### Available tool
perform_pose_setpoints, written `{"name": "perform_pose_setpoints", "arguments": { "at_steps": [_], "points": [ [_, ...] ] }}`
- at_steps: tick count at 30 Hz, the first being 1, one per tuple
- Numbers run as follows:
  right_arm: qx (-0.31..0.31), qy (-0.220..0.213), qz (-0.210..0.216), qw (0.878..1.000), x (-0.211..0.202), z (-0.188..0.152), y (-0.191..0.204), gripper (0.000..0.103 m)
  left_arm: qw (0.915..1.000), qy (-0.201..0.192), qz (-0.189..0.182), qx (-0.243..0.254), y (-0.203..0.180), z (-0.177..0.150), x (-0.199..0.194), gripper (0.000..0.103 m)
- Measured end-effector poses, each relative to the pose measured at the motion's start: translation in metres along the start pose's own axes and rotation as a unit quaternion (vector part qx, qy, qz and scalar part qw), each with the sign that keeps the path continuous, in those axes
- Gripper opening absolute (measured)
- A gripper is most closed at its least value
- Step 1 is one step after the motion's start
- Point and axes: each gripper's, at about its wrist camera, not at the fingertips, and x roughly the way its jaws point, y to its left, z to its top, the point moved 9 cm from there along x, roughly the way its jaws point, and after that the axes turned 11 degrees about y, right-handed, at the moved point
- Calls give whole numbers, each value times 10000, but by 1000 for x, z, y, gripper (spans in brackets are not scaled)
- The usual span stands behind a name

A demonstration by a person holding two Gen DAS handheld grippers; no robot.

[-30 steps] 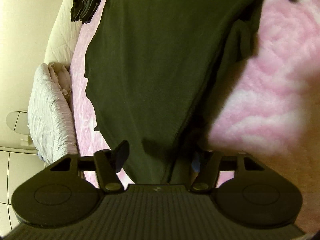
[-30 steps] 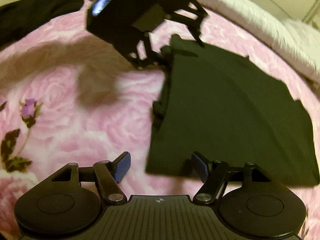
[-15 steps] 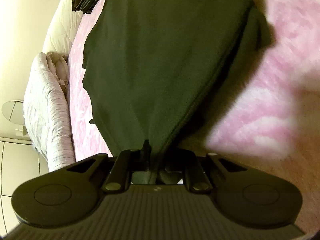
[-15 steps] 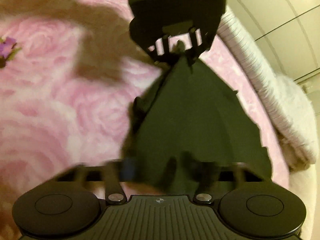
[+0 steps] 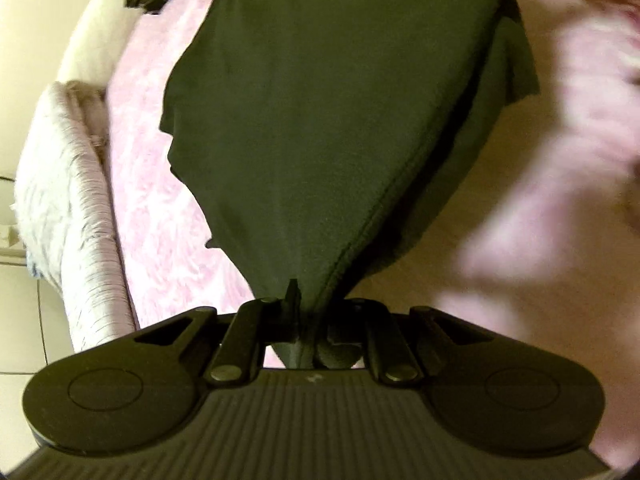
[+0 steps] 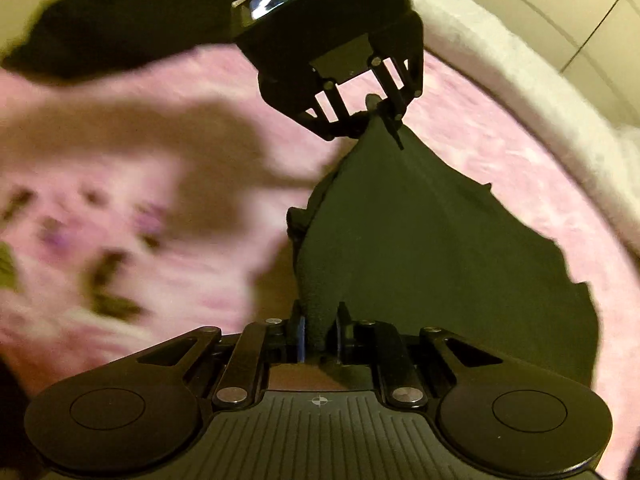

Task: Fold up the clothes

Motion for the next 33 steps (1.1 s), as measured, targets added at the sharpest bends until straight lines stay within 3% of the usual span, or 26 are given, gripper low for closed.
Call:
{"name": "perform_pose_setpoints", "arguments": {
  "at_steps": [3, 4, 7, 11, 17, 21, 25, 28, 31, 33],
  "points": [
    [117, -155, 448, 9988, -24, 7, 8, 12, 9998, 77, -145, -79, 29, -1, -16, 9],
    [493, -261, 502, 9972, -33, 8, 0, 12, 9996, 96, -200, -182, 46, 1, -20, 9],
    [1520, -619, 588, 9847, -60, 2, -46, 12, 9990, 37, -220, -381, 102, 18, -22, 9],
    [2433, -1040, 686, 9619, -88, -23, -125, 12, 9996, 35, -230, -184, 167, 63, -10, 10],
    [3765, -1176, 1002, 9135, -69, -96, -231, 12, 9982, 6, -523, 307, 215, 151, 52, 10],
    [4516, -1087, 1310, 8758, -36, -146, -285, 12, 9947, 48, -835, 593, 219, 199, 110, 11],
    [5122, -897, 1500, 8409, -3, -189, -323, 12, 9904, 178, -1135, 768, 205, 224, 164, 11],
    [5488, -804, 1628, 8160, 18, -216, -336, 14, 9900, 350, -1295, 441, 205, 230, 191, 21],
    [5957, -749, 1602, 7835, 28, -244, -349, 30, 9884, 425, -1434, -257, 214, 226, 197, 27],
    [6242, -793, 1481, 7630, 24, -260, -351, 35, 9841, 410, -1556, -752, 224, 217, 190, 29]
  ]
}}
